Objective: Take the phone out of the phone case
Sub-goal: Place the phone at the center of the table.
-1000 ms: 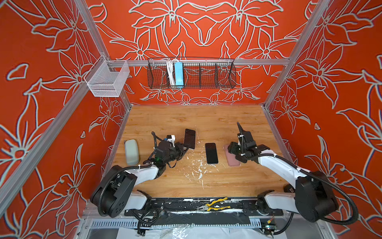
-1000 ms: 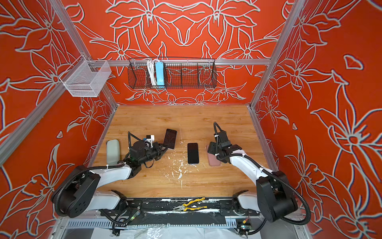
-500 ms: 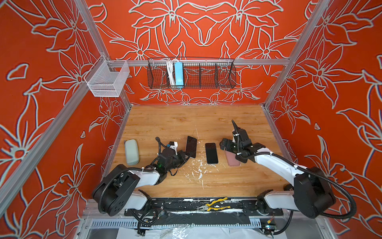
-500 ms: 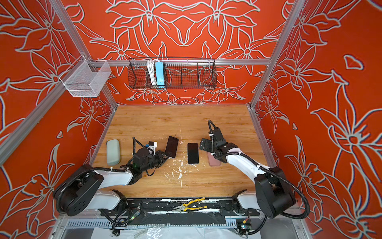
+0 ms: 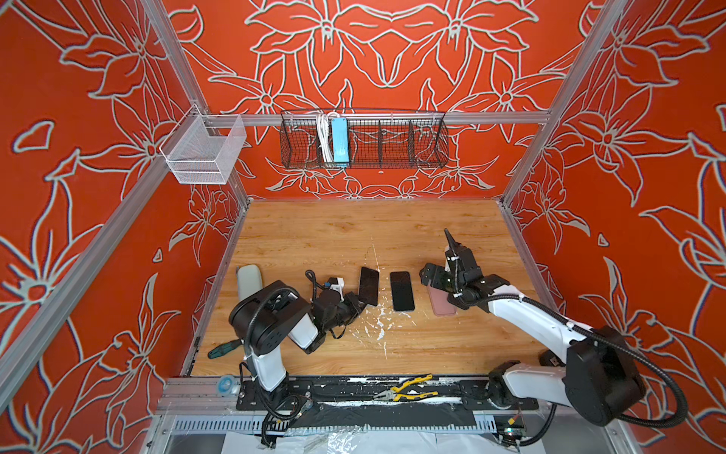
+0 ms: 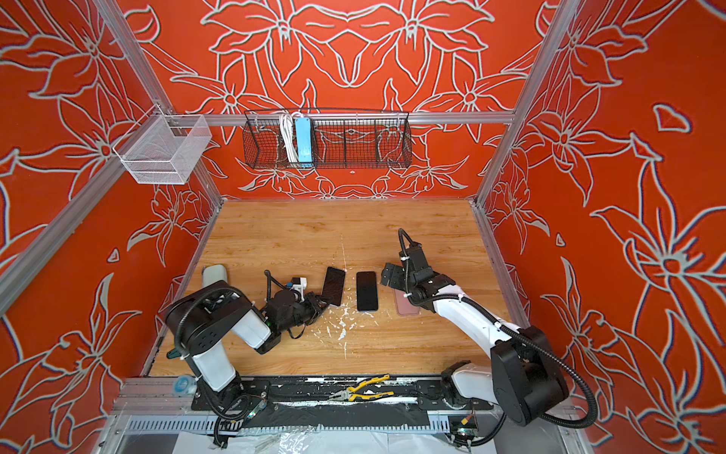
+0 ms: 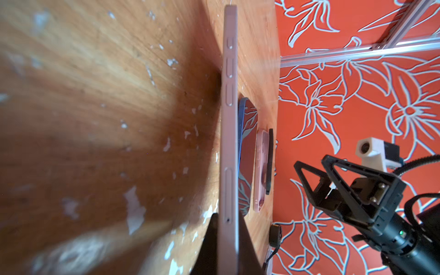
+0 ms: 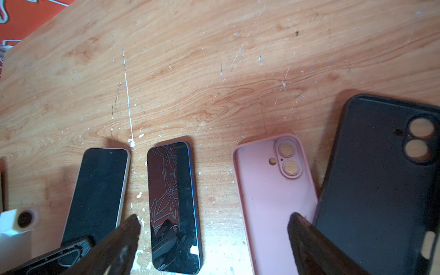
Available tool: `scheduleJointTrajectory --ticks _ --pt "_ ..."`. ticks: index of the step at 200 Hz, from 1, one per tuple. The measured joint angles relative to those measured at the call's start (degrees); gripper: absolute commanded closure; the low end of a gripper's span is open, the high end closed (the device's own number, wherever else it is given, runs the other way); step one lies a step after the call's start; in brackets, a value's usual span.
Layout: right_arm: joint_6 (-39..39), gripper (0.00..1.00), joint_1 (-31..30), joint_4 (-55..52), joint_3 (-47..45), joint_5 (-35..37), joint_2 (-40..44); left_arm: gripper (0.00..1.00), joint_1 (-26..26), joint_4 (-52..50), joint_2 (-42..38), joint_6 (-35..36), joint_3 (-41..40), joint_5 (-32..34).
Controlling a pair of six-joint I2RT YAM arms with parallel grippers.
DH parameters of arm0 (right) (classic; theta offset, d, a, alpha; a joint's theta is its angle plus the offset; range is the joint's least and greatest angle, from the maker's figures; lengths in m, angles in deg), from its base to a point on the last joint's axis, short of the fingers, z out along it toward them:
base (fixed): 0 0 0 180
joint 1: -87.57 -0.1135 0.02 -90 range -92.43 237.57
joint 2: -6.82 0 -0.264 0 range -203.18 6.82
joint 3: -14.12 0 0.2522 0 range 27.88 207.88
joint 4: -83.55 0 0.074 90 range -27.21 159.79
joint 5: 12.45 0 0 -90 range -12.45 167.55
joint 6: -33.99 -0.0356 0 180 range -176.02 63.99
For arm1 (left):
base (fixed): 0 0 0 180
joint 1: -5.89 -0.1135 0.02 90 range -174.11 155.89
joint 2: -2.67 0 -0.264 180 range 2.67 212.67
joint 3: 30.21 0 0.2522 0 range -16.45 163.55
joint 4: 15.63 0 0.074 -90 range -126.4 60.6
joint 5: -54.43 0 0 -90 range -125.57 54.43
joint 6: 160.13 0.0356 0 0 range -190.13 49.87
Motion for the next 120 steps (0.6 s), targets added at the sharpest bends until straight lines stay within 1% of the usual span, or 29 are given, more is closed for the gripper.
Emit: scheduleJointTrajectory --ticks 13,27,46,64,108,120 --pt "0.02 0.02 0.0 -0.04 -0.11 0.31 0.5 0.96 0.68 1.84 1.11 -0.7 0.0 0.96" --pt "0.11 0.02 0.0 -0.15 -0.31 0.52 1.01 0.91 1.51 2.84 1.68 -1.18 0.0 1.84" --pt "0.26 0.02 0.0 -0.31 -0.48 1.18 1.33 0.89 2.25 3.52 2.16 -2.14 0.0 3.06" --pt "0.42 0.02 0.0 -0.35 -0.66 1.44 1.33 0.82 2.62 3.85 2.69 -3.04 0.0 3.78" --pt "0.7 0.02 0.0 -0.48 -0.7 1.73 1.33 0.71 3.52 4.28 3.43 -5.46 -0.11 5.75" --pt "0.76 0.02 0.0 -0.48 -0.72 1.81 1.38 0.71 3.69 4.44 3.43 -5.9 -0.26 6.19"
